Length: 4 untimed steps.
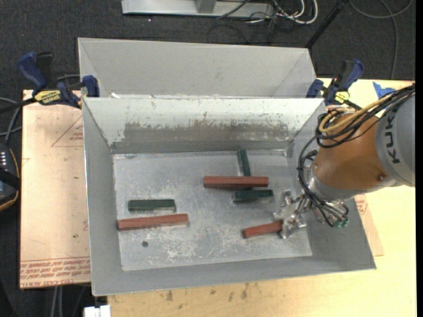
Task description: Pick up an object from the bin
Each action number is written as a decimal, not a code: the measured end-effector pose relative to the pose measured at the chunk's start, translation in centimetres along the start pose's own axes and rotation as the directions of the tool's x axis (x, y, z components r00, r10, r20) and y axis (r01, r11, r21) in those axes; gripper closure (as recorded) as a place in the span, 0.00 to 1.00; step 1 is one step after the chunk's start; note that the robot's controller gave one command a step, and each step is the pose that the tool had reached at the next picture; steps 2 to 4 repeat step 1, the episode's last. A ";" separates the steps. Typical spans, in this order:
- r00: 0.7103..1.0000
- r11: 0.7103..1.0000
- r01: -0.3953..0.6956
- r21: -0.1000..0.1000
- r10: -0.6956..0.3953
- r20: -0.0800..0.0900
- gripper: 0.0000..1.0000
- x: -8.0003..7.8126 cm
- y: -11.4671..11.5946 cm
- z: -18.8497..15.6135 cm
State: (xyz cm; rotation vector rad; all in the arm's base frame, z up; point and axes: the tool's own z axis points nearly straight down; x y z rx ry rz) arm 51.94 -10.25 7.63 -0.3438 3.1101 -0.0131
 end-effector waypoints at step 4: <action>1.000 1.000 0.031 -0.006 -0.031 -0.002 1.00 3.7 0.2 -18.0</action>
Offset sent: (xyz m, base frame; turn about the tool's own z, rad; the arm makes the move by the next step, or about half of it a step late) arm 0.0000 0.0000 0.0000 0.0000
